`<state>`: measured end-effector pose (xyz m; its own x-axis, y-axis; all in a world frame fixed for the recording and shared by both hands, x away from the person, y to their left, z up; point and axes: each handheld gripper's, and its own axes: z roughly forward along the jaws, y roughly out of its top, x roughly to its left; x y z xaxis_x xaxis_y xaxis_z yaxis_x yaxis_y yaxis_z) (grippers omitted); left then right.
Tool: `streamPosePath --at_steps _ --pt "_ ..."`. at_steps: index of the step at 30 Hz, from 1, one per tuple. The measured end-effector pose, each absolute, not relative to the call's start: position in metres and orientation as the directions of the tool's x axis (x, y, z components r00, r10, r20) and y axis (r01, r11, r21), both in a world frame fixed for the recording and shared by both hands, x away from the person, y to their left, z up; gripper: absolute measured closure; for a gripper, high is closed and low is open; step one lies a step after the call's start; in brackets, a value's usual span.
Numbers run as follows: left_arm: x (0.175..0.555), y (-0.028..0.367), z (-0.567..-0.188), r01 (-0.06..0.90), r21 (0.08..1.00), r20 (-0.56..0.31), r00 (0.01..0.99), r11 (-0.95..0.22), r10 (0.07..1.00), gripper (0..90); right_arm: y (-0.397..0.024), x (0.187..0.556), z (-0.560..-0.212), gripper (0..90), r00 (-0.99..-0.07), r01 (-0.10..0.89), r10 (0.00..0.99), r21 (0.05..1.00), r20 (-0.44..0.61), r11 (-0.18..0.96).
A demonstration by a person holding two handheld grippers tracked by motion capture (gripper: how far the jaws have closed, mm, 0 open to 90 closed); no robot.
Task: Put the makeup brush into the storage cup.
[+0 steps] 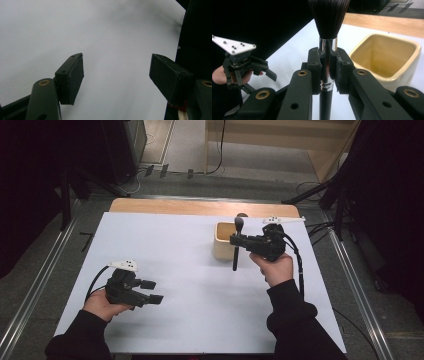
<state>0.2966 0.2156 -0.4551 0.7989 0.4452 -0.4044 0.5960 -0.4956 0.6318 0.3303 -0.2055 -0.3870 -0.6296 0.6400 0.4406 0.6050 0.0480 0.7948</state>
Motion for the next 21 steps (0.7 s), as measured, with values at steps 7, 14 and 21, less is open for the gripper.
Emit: streamPosePath --at_steps 7,14,21 --pt "0.297 0.216 -0.455 0.595 0.630 -0.401 0.800 -0.500 0.446 28.4 -0.207 0.339 -0.379 78.5 -0.623 0.596 0.651 0.802 0.434 0.037" --pt "0.297 0.217 -0.453 0.592 0.637 -0.404 0.802 -0.493 0.440 28.3 -0.209 0.345 -0.369 78.5 -0.622 0.582 0.664 0.812 0.416 0.036" --pt "0.297 0.215 -0.454 0.590 0.634 -0.405 0.804 -0.500 0.435 28.3 -0.209 0.355 -0.361 78.5 -0.609 0.580 0.683 0.814 0.402 0.038"
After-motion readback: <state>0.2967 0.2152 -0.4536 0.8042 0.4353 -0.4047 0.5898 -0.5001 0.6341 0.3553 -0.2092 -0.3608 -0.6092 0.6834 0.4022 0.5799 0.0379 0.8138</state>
